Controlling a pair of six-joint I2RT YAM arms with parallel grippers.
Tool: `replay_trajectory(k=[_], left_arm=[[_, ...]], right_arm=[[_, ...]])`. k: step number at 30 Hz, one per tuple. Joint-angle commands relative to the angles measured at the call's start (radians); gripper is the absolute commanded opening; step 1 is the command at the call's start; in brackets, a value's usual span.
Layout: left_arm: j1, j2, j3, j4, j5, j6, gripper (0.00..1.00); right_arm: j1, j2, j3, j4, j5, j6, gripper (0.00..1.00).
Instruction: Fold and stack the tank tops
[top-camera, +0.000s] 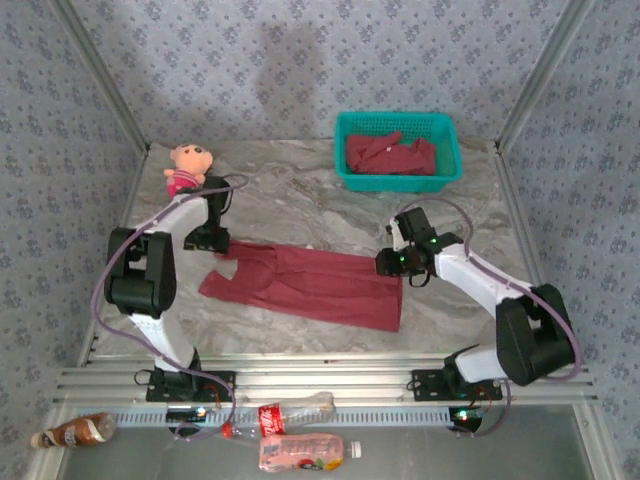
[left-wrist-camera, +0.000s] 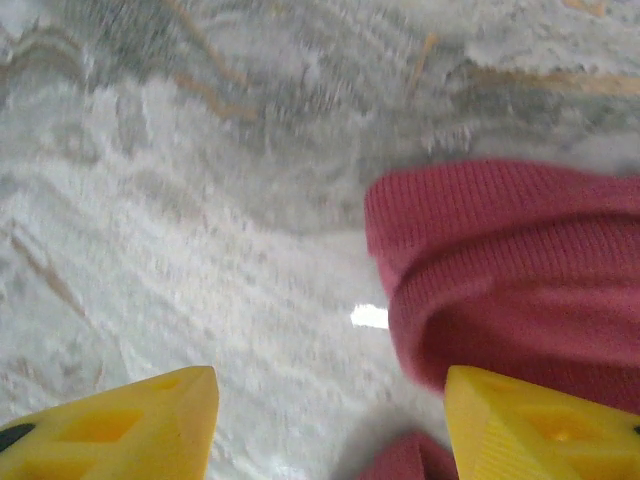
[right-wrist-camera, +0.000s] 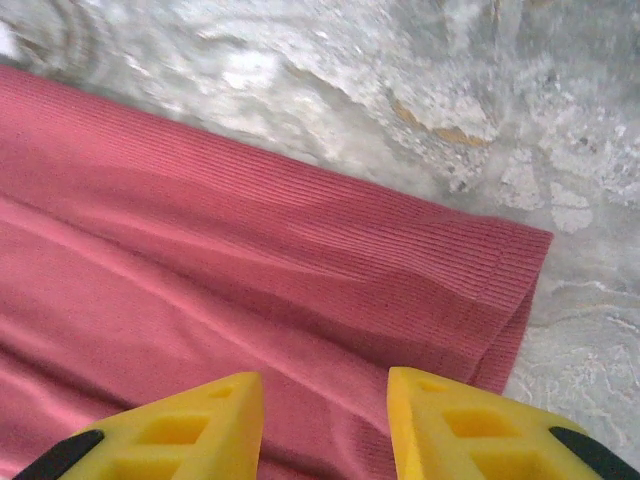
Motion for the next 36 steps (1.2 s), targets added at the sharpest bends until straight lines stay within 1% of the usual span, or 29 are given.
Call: replay_trajectory(k=[1,2,4,5,7,9,11,14,16,18,19,23,25,27,30,36], left_arm=[[0.0,-0.093,0.055,-0.163,0.07,-0.112,0.63],[-0.002,-0.108,0.063,-0.18,0.1,-0.153,0.63],[-0.031,-0.132,0.046,-0.157,0.216,-0.255,0.63],[-0.079,-0.144,0.021,-0.124,0.268,-0.311,0.63],[-0.169,-0.151,-0.036,-0.055,0.336,-0.427,0.63],[-0.236,-0.145,-0.113,0.024,0.357,-0.533,0.62],[-0.263,-0.126,-0.182,0.1,0.382,-0.603,0.59],[-0.287,-0.071,-0.217,0.171,0.403,-0.612,0.57],[-0.285,-0.015,-0.212,0.182,0.415,-0.591,0.55],[-0.271,0.042,-0.189,0.182,0.413,-0.555,0.53],[-0.261,0.066,-0.174,0.172,0.408,-0.537,0.52],[-0.212,0.151,-0.055,0.105,0.371,-0.438,0.51],[-0.19,0.208,0.03,0.058,0.353,-0.371,0.52],[-0.178,0.276,0.143,0.007,0.311,-0.271,0.53],[-0.163,0.375,0.319,-0.042,0.279,-0.155,0.54],[-0.163,0.591,0.677,-0.138,0.223,0.017,0.57]], right_arm=[[-0.006,-0.014,0.032,-0.041,-0.05,0.015,0.39],[-0.008,0.007,0.042,-0.03,-0.069,0.014,0.39],[-0.015,0.069,0.079,-0.023,-0.095,-0.016,0.37],[-0.018,0.106,0.109,-0.036,-0.114,-0.057,0.37],[-0.016,0.183,0.157,-0.04,-0.127,-0.104,0.36],[-0.011,0.241,0.194,-0.051,-0.118,-0.155,0.36],[-0.011,0.281,0.214,-0.063,-0.129,-0.179,0.36],[0.003,0.354,0.227,-0.082,-0.132,-0.191,0.36],[0.011,0.376,0.22,-0.096,-0.13,-0.173,0.35],[0.021,0.368,0.191,-0.098,-0.102,-0.149,0.35],[0.021,0.364,0.181,-0.109,-0.109,-0.131,0.36],[0.058,0.357,0.156,-0.129,-0.067,-0.113,0.35],[0.085,0.352,0.139,-0.125,-0.057,-0.097,0.36],[0.127,0.336,0.115,-0.112,-0.041,-0.078,0.35],[0.196,0.323,0.102,-0.089,-0.037,-0.036,0.36],[0.329,0.368,0.155,-0.065,-0.052,0.009,0.36]])
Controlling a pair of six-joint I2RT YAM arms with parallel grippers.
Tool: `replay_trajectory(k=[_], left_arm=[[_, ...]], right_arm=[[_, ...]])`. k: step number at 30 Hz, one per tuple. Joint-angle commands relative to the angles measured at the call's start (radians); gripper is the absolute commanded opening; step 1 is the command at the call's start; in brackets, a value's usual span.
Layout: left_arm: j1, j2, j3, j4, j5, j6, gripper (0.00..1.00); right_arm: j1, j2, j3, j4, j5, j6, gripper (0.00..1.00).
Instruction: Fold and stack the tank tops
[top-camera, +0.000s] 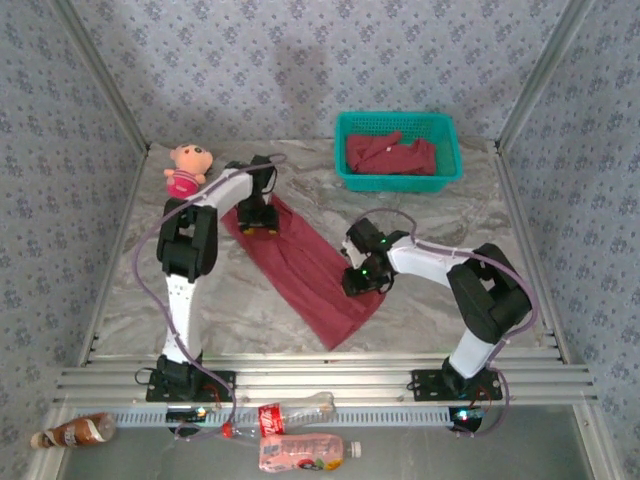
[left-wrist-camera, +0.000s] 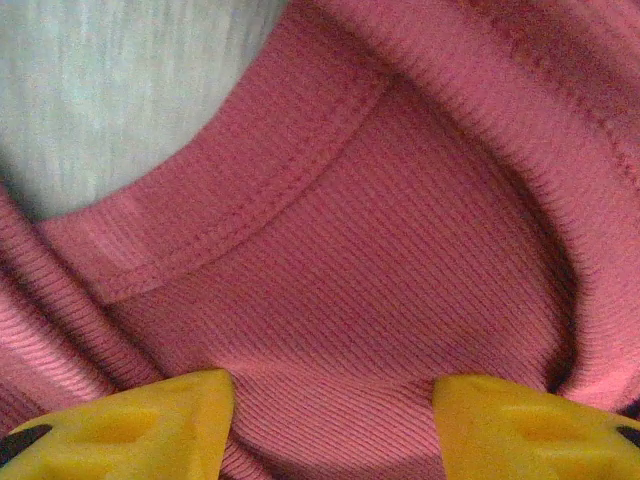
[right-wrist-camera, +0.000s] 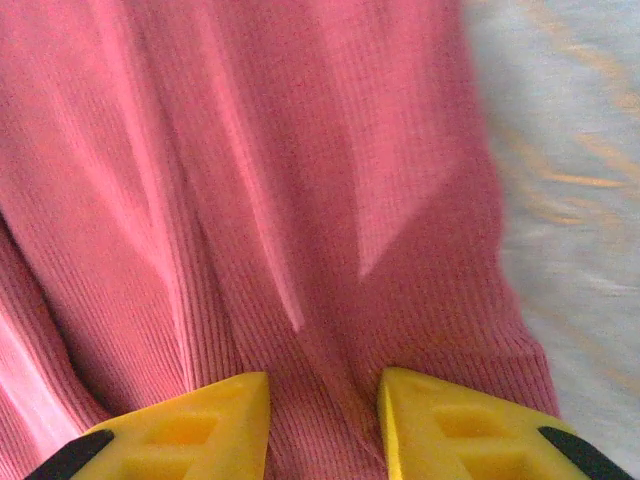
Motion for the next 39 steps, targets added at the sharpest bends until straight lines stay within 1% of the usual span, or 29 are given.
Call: replay_trajectory(k=[1,2,4,7,11,14,16,18,21,23,24,25,28,30,32,35,37,39], left_arm=[[0.001,0.125,0.152,-0.056,-0.07,0.162,0.57],[0.001,0.155,0.215,-0.078,-0.082,0.18,0.57],[0.002,0.205,0.324,-0.115,-0.067,0.197,0.59],[-0.009,0.229,0.406,-0.122,-0.037,0.209,0.59],[-0.037,0.213,0.457,-0.15,-0.04,0.202,0.62],[-0.041,0.119,0.413,-0.15,-0.057,0.152,0.64],[-0.032,0.002,0.314,-0.112,-0.04,0.095,0.65],[-0.031,-0.115,0.202,-0.079,-0.012,0.038,0.66],[-0.063,-0.291,-0.045,-0.051,0.071,-0.101,0.66],[-0.113,-0.42,-0.247,-0.008,0.101,-0.229,0.66],[-0.141,-0.491,-0.358,0.039,0.137,-0.299,0.66],[-0.168,-0.555,-0.474,0.078,0.142,-0.389,0.66],[-0.251,-0.728,-0.739,0.165,0.146,-0.633,0.66],[-0.325,-0.828,-0.877,0.246,0.146,-0.796,0.66],[-0.419,-0.889,-0.965,0.29,0.131,-0.934,0.66],[-0.516,-0.909,-1.066,0.398,0.144,-1.065,0.65],[-0.566,-0.902,-1.109,0.452,0.146,-1.115,0.64],[-0.595,-0.888,-1.145,0.536,0.154,-1.148,0.63]], right_arm=[[0.068,0.043,0.017,-0.017,0.001,0.051,0.37],[0.085,0.047,0.025,-0.014,0.003,0.061,0.37],[0.1,0.049,0.035,-0.007,-0.008,0.089,0.37],[0.105,0.019,0.037,0.003,-0.029,0.109,0.37],[0.101,-0.053,0.043,-0.073,-0.051,0.079,0.39],[0.066,-0.16,0.042,-0.125,-0.012,0.003,0.43],[0.048,-0.196,0.05,-0.165,0.031,-0.107,0.48],[0.033,-0.197,0.052,-0.187,0.064,-0.221,0.51],[-0.01,-0.183,0.048,-0.181,0.065,-0.299,0.55],[-0.018,-0.167,0.022,-0.139,0.066,-0.295,0.58],[-0.019,-0.151,0.019,-0.122,0.059,-0.291,0.59],[-0.019,-0.135,0.012,-0.09,0.056,-0.264,0.59],[0.016,-0.103,-0.005,-0.04,0.038,-0.188,0.59],[0.023,-0.074,-0.011,-0.038,0.021,-0.139,0.59],[0.029,-0.052,-0.016,-0.026,0.004,-0.085,0.58],[0.044,-0.021,-0.03,-0.02,-0.005,-0.031,0.56],[0.057,-0.018,-0.04,-0.029,0.013,-0.016,0.55],[0.06,-0.019,-0.053,-0.042,0.034,-0.008,0.54]])
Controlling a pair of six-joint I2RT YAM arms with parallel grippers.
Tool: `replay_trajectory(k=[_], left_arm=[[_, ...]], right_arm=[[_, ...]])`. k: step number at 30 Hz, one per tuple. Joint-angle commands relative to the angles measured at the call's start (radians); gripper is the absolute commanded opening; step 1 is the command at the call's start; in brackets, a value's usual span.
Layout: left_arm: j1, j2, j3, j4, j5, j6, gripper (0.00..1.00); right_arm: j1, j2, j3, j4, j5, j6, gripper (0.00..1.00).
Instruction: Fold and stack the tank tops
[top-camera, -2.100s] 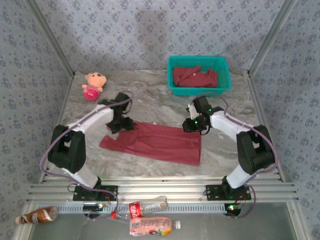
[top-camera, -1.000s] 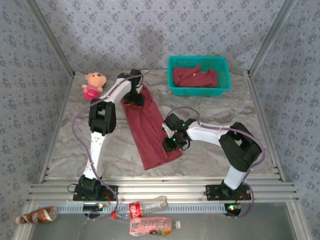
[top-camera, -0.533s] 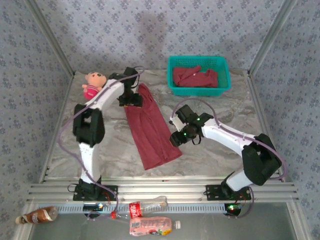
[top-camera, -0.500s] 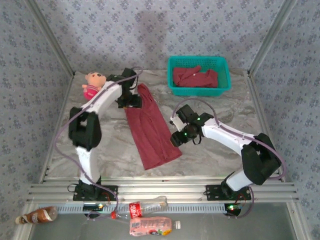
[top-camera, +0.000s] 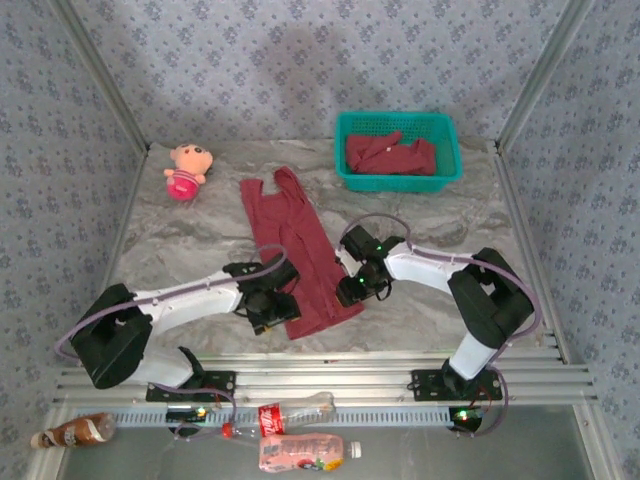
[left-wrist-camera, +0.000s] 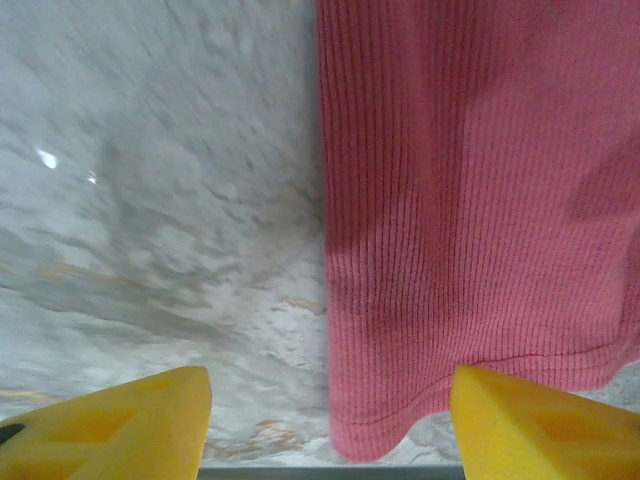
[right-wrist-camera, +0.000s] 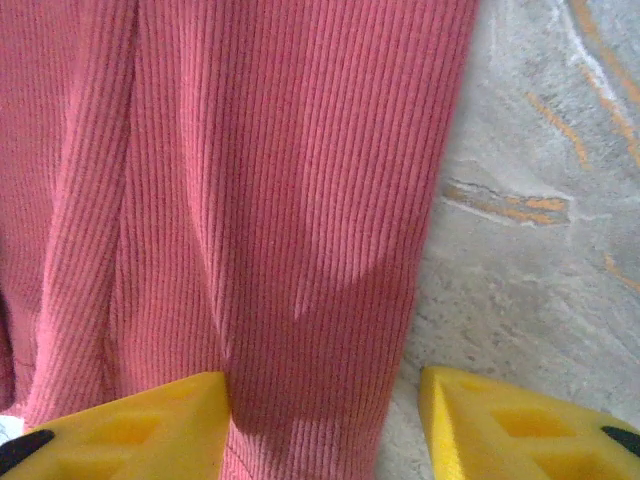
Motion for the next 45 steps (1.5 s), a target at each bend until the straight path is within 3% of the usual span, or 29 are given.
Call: replay_trajectory(k=[1,8,12,18,23,30,37,41,45], left_arm=[[-0.039,0.01,-0.054,0.214,0.018,-0.188,0.62],[-0.087,0.104,-0.046,0.25,0.053,-0.188,0.46],[-0.086,0.093,-0.03,0.217,0.048,-0.175,0.29],[-0.089,0.111,0.03,0.19,0.055,-0.153,0.17],[-0.092,0.088,0.038,0.155,0.053,-0.157,0.0],[-0.098,0.047,0.073,0.048,0.055,-0.134,0.0],[-0.078,0.015,0.172,-0.063,0.072,-0.084,0.0],[0.042,0.003,0.239,-0.15,0.105,0.02,0.0],[0.227,0.061,0.339,-0.203,0.158,0.206,0.0]], right_arm=[[0.016,0.009,-0.037,-0.031,0.005,0.061,0.53],[0.043,-0.008,-0.051,-0.046,0.009,0.069,0.42],[0.049,-0.029,-0.053,-0.078,0.025,0.062,0.35],[0.065,-0.064,-0.051,-0.122,0.028,0.053,0.23],[0.068,-0.101,-0.056,-0.135,0.009,0.05,0.11],[0.059,-0.176,-0.054,-0.19,-0.025,0.06,0.02],[0.015,-0.274,-0.025,-0.219,-0.103,0.083,0.0],[-0.048,-0.25,0.045,-0.161,-0.191,0.135,0.0],[-0.104,-0.131,0.179,-0.09,-0.256,0.152,0.0]])
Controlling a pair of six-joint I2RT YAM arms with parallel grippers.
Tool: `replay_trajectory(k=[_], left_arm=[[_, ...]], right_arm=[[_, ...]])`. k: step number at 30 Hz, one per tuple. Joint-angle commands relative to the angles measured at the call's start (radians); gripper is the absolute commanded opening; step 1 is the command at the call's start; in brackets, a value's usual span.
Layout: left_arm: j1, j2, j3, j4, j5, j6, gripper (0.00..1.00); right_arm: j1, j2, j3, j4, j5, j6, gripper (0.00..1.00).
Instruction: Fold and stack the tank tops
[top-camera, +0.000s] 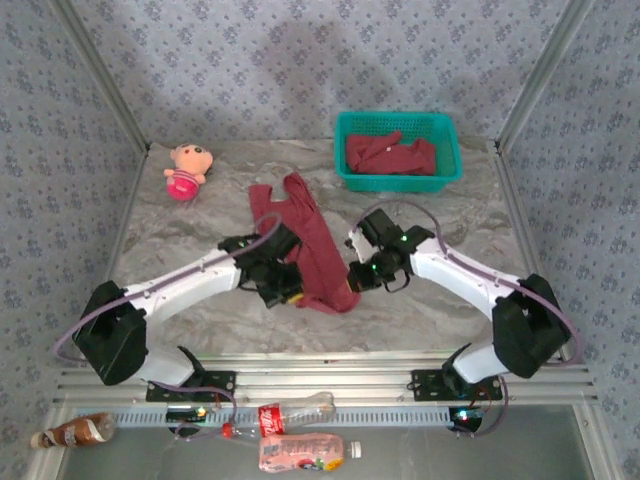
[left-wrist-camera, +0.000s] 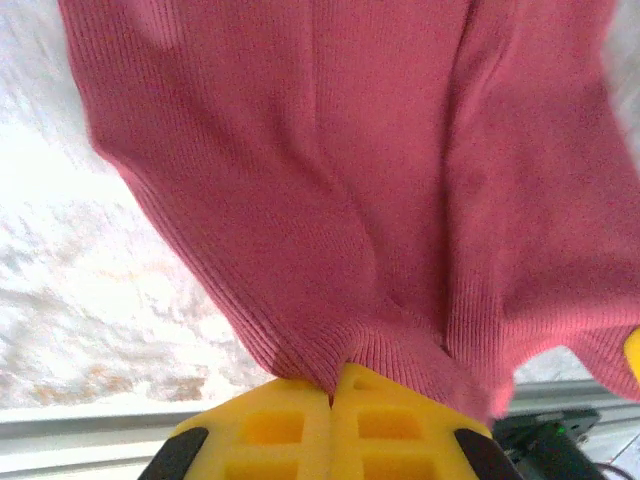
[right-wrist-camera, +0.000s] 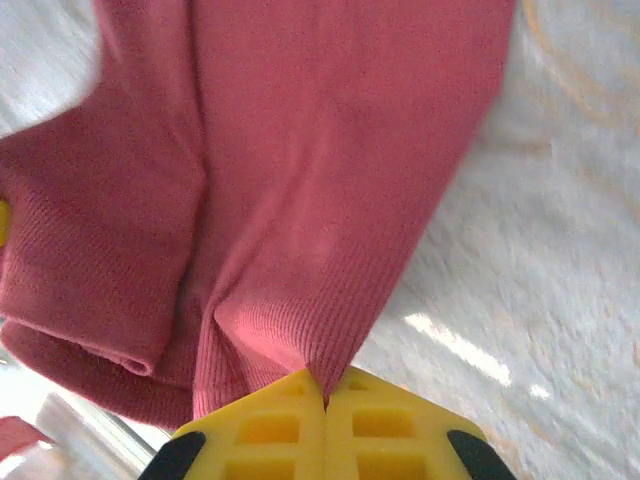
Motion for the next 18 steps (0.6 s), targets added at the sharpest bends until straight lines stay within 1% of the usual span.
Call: replay_trajectory(k=[1,4,7,12,18], left_arm=[[0.125,0.046,0.075,-0.089,0.063,0.188,0.0],[0.248,0.107,0.104,-0.086,0.107,0.271,0.0],[0.337,0.17,0.15,-0.079,0.135,0.331,0.0],[0.4,0.293,0.218,-0.076,0.167,0.4,0.0],[0.464,0.368,0.248,-0.057,0.158,0.435,0.0]], right_arm=[[-0.043,0.097,0.118,0.085,-0.088,0.04,0.0],[-0.085,0.213,0.234,0.106,-0.111,0.029,0.0],[-0.115,0.322,0.326,0.133,-0.126,0.024,0.0],[-0.138,0.468,0.445,0.146,-0.134,0.029,0.01],[-0.155,0.583,0.521,0.178,-0.141,0.046,0.04]])
